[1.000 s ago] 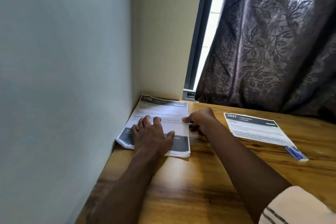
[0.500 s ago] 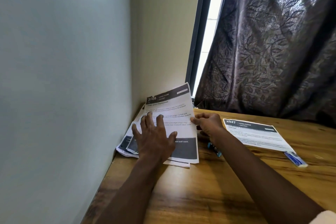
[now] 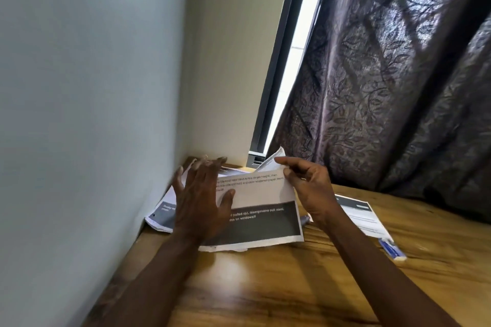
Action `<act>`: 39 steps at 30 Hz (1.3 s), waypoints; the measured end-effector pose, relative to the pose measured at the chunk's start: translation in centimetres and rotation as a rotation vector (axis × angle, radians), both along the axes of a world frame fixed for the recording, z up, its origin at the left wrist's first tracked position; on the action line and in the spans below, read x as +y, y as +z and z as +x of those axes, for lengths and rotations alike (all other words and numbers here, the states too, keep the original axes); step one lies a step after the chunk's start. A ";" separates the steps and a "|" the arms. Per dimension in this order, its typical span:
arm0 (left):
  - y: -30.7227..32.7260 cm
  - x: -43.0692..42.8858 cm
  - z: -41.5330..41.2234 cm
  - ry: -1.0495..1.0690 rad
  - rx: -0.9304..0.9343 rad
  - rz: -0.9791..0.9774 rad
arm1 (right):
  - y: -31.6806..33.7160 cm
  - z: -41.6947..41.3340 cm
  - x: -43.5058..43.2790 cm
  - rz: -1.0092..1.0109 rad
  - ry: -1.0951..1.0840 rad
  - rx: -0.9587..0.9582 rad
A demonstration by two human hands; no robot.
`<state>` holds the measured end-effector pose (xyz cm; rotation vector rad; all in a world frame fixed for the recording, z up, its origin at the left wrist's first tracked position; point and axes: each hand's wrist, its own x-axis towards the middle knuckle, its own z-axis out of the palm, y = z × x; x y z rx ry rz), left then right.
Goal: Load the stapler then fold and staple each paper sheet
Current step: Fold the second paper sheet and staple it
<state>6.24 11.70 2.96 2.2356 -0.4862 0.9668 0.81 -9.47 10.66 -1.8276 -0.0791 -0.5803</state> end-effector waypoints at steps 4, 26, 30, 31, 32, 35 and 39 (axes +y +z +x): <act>1.0 -0.1 -0.9 0.064 -0.228 -0.002 | 1.5 -2.2 -0.8 -0.149 0.010 -0.117; -1.2 -9.6 -10.8 -0.769 -0.169 0.625 | -8.1 -22.6 -15.9 -1.035 -0.289 -0.138; -0.8 -10.3 -11.8 -0.829 0.063 0.633 | -8.2 -19.6 -14.9 -0.841 -0.280 0.048; -0.8 -10.5 -11.9 -0.831 0.102 0.636 | -8.2 -18.4 -14.5 -0.789 -0.239 0.131; -0.8 -10.7 -12.0 -0.827 0.132 0.646 | -8.3 -17.3 -14.3 -0.741 -0.194 0.214; -1.0 -11.1 -12.5 -0.818 0.146 0.652 | -9.1 -14.9 -13.9 -0.812 -0.135 0.421; -0.8 -11.8 -12.4 -0.806 0.236 0.562 | -9.8 -14.3 -13.8 -0.984 -0.204 0.478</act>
